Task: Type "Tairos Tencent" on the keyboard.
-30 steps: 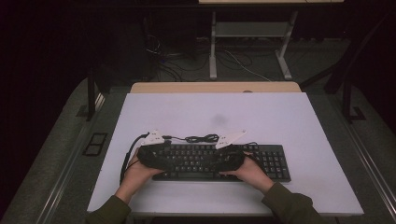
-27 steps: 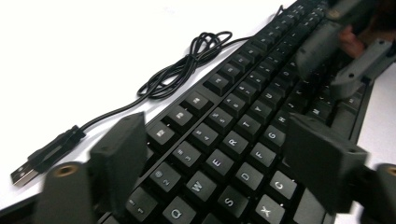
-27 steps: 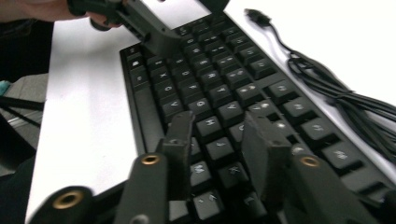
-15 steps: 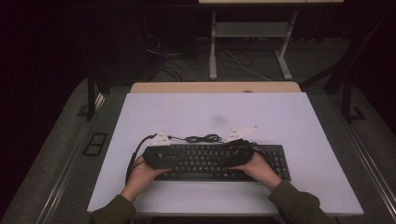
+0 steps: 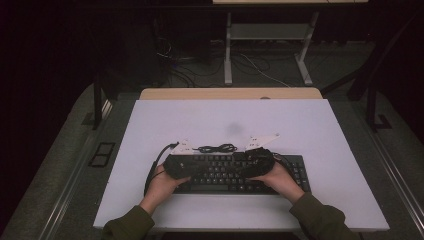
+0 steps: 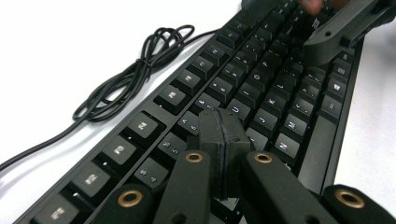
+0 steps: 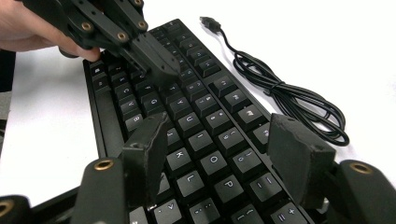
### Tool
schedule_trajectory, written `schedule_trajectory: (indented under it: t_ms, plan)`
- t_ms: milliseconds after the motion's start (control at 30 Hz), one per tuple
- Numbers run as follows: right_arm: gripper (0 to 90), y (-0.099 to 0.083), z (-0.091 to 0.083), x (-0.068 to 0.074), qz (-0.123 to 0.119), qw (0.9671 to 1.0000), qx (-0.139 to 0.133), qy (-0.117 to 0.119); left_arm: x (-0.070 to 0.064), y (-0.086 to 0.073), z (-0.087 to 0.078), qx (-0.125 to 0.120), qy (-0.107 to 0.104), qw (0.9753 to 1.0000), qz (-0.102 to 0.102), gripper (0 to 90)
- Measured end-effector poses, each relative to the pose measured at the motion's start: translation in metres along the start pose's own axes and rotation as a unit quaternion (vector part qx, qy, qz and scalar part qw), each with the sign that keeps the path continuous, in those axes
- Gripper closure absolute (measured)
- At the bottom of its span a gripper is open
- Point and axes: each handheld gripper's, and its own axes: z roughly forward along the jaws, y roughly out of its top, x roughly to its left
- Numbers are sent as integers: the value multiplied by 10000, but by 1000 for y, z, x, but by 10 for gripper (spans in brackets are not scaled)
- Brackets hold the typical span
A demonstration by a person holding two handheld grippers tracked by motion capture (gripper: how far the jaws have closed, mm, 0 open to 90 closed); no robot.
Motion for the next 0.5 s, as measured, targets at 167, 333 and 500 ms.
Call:
schedule_trajectory:
  t_ms: [167, 333, 500]
  plan:
    - [368, 0, -1, 0, -5, 10000, -19, -8, 0, 0, 4, 55, 0, 10000, 23, 893]
    - [365, 0, -2, 0, -7, 10000, -13, -17, 1, -1, 4, 52, 6, 10000, 3, 893]
    - [364, 0, -2, -1, 6, 10000, -28, -18, 1, -2, 6, 97, 9, 10000, 11, 893]
